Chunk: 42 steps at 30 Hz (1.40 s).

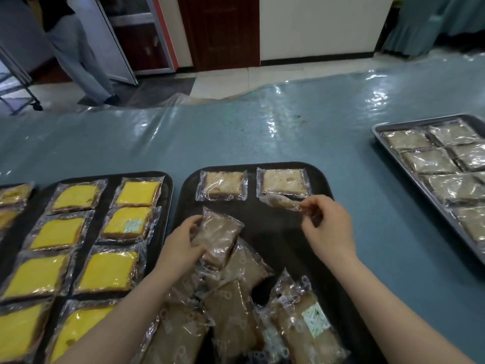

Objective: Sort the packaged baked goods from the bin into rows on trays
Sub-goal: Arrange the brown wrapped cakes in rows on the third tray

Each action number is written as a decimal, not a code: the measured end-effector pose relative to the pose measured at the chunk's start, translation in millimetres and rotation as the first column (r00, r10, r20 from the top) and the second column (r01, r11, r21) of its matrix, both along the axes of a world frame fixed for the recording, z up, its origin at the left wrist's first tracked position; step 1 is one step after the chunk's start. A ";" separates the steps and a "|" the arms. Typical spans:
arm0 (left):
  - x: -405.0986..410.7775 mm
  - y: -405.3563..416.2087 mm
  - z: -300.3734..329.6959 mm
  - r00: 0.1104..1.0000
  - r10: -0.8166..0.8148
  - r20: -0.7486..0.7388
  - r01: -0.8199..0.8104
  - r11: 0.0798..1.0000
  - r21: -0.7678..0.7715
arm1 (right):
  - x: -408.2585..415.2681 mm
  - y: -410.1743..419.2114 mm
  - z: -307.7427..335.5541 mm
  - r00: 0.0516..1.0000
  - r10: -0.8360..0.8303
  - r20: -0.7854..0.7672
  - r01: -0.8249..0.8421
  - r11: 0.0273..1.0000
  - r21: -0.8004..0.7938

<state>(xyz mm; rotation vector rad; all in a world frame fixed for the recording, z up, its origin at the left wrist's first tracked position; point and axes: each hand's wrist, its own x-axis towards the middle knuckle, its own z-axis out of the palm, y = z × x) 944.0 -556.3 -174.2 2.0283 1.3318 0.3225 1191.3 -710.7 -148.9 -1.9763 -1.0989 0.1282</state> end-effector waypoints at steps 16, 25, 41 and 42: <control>63.6 -14.2 -37.5 0.848 -0.099 -0.520 0.153 0.986 0.061 | -0.7 34.9 -71.0 0.918 0.373 0.137 -0.254 0.816 -0.519; 37.3 23.2 -40.0 0.692 -0.435 -0.576 0.579 0.811 0.083 | 14.7 26.7 -93.4 0.871 0.443 0.215 -0.264 0.789 -0.555; -31.9 -3.5 -7.7 0.946 -0.173 -0.275 0.191 0.981 0.038 | -51.8 35.4 -38.6 0.947 0.310 -0.081 -0.308 0.810 -0.499; -45.4 -10.7 -5.4 0.946 -0.149 -0.288 0.155 0.988 0.000 | -61.8 34.4 -39.9 0.933 0.324 -0.158 -0.355 0.757 -0.549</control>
